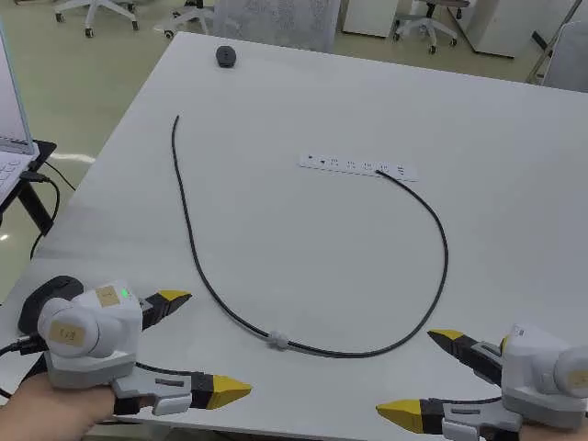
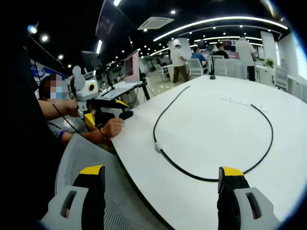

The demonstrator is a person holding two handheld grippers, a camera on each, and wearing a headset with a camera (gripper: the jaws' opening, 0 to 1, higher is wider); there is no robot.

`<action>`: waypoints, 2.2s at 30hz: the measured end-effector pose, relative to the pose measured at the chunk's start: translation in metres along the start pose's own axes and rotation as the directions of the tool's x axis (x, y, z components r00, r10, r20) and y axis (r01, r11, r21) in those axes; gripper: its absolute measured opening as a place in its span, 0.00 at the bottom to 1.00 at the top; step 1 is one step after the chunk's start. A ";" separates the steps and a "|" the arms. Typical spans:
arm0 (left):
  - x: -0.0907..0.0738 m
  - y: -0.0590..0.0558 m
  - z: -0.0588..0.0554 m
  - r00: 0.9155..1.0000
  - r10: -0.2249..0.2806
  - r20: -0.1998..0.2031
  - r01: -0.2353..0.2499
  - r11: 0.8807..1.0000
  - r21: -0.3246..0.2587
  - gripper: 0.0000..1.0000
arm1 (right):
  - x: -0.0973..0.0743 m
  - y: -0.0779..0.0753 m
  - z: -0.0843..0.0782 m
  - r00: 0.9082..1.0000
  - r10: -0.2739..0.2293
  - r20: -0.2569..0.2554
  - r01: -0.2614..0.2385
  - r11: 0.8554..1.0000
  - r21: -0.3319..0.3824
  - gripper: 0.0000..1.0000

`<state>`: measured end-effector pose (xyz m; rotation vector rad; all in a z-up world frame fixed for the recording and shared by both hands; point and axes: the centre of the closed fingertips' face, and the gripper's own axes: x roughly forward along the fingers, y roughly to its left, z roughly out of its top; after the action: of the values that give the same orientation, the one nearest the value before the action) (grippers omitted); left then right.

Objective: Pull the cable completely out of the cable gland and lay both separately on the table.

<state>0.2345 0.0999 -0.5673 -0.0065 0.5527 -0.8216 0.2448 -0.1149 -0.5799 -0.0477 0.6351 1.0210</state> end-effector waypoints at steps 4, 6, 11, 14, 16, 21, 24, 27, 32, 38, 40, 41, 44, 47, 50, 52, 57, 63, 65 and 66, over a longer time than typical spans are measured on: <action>0.001 -0.004 0.003 1.000 0.012 -0.005 -0.012 1.000 -0.003 0.95 | 0.002 -0.004 0.003 1.000 0.021 -0.004 -0.021 1.000 -0.005 0.99; 0.001 -0.004 0.004 1.000 0.019 -0.003 -0.019 1.000 -0.013 0.95 | 0.001 -0.006 0.004 1.000 0.027 -0.003 -0.027 1.000 -0.004 0.99; 0.003 -0.007 0.004 1.000 0.024 -0.013 -0.025 1.000 -0.017 0.95 | 0.002 -0.010 0.009 0.999 0.037 0.009 -0.037 0.999 0.000 0.99; 0.004 -0.006 0.003 0.999 0.034 -0.017 -0.035 0.999 -0.022 0.95 | 0.005 -0.012 0.004 0.999 0.041 -0.032 -0.040 0.999 0.006 0.98; 0.004 -0.005 0.003 0.999 0.042 -0.016 -0.042 0.999 -0.030 0.95 | 0.006 -0.011 0.004 0.998 0.049 -0.029 -0.049 0.999 -0.002 0.98; 0.004 -0.002 0.006 0.998 0.058 -0.010 -0.059 0.997 -0.040 0.95 | 0.009 -0.011 0.006 0.997 0.066 -0.030 -0.066 0.998 -0.004 0.98; 0.005 -0.002 0.010 0.998 0.058 0.003 -0.058 0.997 -0.048 0.95 | 0.009 -0.012 0.009 0.997 0.071 -0.027 -0.071 0.997 -0.007 0.98; 0.005 -0.002 0.007 0.998 0.054 -0.012 -0.054 0.998 -0.038 0.94 | 0.009 -0.014 0.010 0.997 0.068 -0.021 -0.068 0.998 -0.001 0.98; 0.002 0.001 0.010 0.998 0.062 -0.001 -0.062 0.997 -0.044 0.94 | 0.012 -0.010 0.006 0.996 0.080 -0.035 -0.080 0.997 -0.007 0.98; 0.000 0.004 0.006 0.998 0.060 -0.007 -0.061 0.998 -0.034 0.94 | 0.017 -0.010 0.008 0.997 0.068 -0.047 -0.069 0.998 -0.014 0.97; 0.000 0.005 0.005 0.998 0.060 -0.009 -0.061 0.998 -0.035 0.94 | 0.020 -0.009 0.008 0.996 0.066 -0.057 -0.067 0.998 -0.016 0.97; 0.000 0.006 0.004 0.998 0.062 -0.012 -0.062 0.997 -0.036 0.94 | 0.022 -0.008 0.007 0.996 0.063 -0.068 -0.065 0.998 -0.020 0.96; -0.002 0.008 0.004 0.998 0.066 -0.006 -0.067 0.997 -0.036 0.94 | 0.026 -0.005 0.009 0.995 0.065 -0.073 -0.067 0.997 -0.024 0.96; -0.002 0.011 0.003 0.998 0.068 -0.001 -0.068 0.997 -0.038 0.95 | 0.029 -0.004 0.012 0.995 0.069 -0.073 -0.071 0.997 -0.024 0.96; -0.002 0.011 -0.003 0.997 0.067 -0.024 -0.067 0.998 -0.006 0.95 | 0.034 -0.003 0.018 0.995 0.074 -0.066 -0.075 0.997 -0.014 0.96; -0.002 0.012 -0.004 0.998 0.063 -0.025 -0.064 0.998 -0.006 0.95 | 0.037 -0.002 0.020 0.995 0.076 -0.066 -0.077 0.997 -0.014 0.96; -0.001 0.013 -0.005 0.998 0.062 -0.018 -0.063 0.998 -0.019 0.95 | 0.045 0.000 0.022 0.993 0.086 -0.081 -0.088 0.996 -0.022 0.96; 0.001 0.010 -0.011 0.998 0.044 -0.036 -0.045 0.999 -0.012 0.93 | 0.058 0.008 0.029 0.990 0.105 -0.097 -0.110 0.993 -0.043 0.96; 0.001 0.010 -0.010 0.999 0.043 -0.032 -0.044 0.999 -0.017 0.94 | 0.062 0.009 0.030 0.988 0.108 -0.112 -0.114 0.992 -0.051 0.95; 0.001 0.009 -0.009 0.999 0.041 -0.024 -0.041 0.999 -0.017 0.94 | 0.064 0.010 0.030 0.987 0.109 -0.119 -0.116 0.991 -0.060 0.95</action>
<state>0.2371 0.1069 -0.5779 -0.0015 0.5807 -0.7775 0.2737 -0.0497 -0.5857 -0.1309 0.7151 1.1548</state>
